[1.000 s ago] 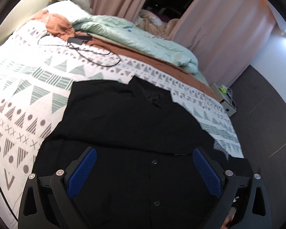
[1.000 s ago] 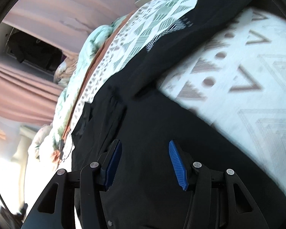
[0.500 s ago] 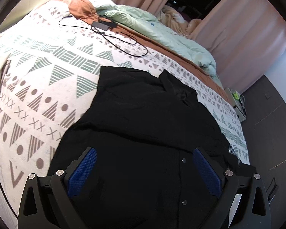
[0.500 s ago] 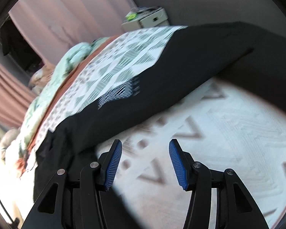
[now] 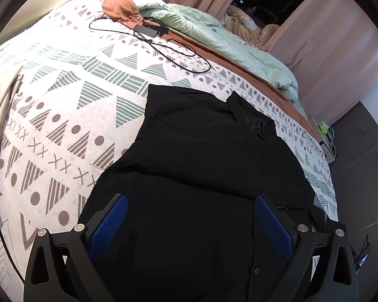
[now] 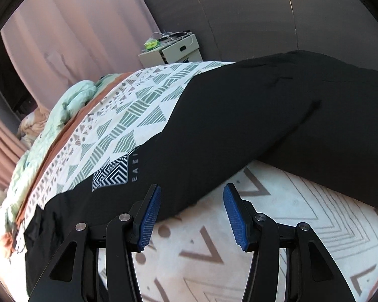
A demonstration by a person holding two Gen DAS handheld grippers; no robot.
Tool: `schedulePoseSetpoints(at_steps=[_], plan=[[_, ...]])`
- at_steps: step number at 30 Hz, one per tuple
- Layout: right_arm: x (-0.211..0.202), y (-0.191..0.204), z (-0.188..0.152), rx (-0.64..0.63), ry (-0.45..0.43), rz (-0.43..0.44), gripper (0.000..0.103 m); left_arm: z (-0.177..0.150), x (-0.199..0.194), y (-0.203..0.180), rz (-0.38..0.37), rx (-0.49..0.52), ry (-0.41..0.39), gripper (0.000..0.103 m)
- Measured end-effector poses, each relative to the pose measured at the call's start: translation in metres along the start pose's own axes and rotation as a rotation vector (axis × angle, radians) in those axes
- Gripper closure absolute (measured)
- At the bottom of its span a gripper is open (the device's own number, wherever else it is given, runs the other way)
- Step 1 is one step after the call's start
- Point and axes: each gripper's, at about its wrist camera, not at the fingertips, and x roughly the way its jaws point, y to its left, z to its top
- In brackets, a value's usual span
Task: Fold large clothes
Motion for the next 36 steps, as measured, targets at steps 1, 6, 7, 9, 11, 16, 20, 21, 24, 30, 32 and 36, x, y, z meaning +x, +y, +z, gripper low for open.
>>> schedulePoseSetpoints(at_steps=[1, 6, 7, 9, 11, 16, 20, 21, 24, 30, 32, 36], plan=[[0.004, -0.001, 0.001, 0.007, 0.004, 0.002, 0.051, 0.0, 0.0, 0.0, 0.001, -0.002, 0.0, 0.002], [0.023, -0.001, 0.008, -0.001, -0.002, -0.013, 0.054, 0.003, 0.002, 0.004, 0.011, -0.011, -0.004, 0.002], [0.024, 0.0, 0.011, -0.026, -0.022, -0.032, 0.061, 0.004, 0.002, 0.005, 0.011, -0.016, -0.004, 0.002], [0.024, 0.003, 0.015, -0.07, -0.046, -0.072, 0.095, 0.006, 0.002, 0.007, 0.01, -0.029, -0.006, 0.002], [0.016, 0.011, 0.021, -0.104, -0.062, -0.039, 0.098, 0.007, 0.002, 0.007, 0.002, -0.044, -0.01, 0.002], [-0.031, 0.053, 0.037, -0.254, -0.154, 0.024, 0.099, 0.007, 0.0, 0.001, -0.009, -0.037, -0.02, 0.002], [-0.078, 0.097, 0.051, -0.32, -0.218, 0.105, 0.099, 0.007, -0.003, -0.001, -0.001, -0.017, -0.026, 0.002], [-0.087, 0.107, 0.053, -0.333, -0.229, 0.124, 0.099, 0.007, -0.003, -0.001, -0.002, -0.016, -0.027, 0.002], [-0.113, 0.142, 0.053, -0.378, -0.251, 0.186, 0.099, 0.009, -0.008, 0.003, -0.006, -0.026, -0.038, 0.002], [-0.152, 0.215, 0.037, -0.465, -0.272, 0.293, 0.099, 0.014, -0.02, 0.018, -0.017, -0.059, -0.062, 0.002], [-0.158, 0.238, 0.027, -0.489, -0.264, 0.325, 0.099, 0.016, -0.023, 0.024, -0.02, -0.07, -0.066, 0.002], [-0.16, 0.273, 0.003, -0.529, -0.229, 0.377, 0.099, 0.02, -0.031, 0.036, -0.017, -0.079, -0.077, 0.002]])
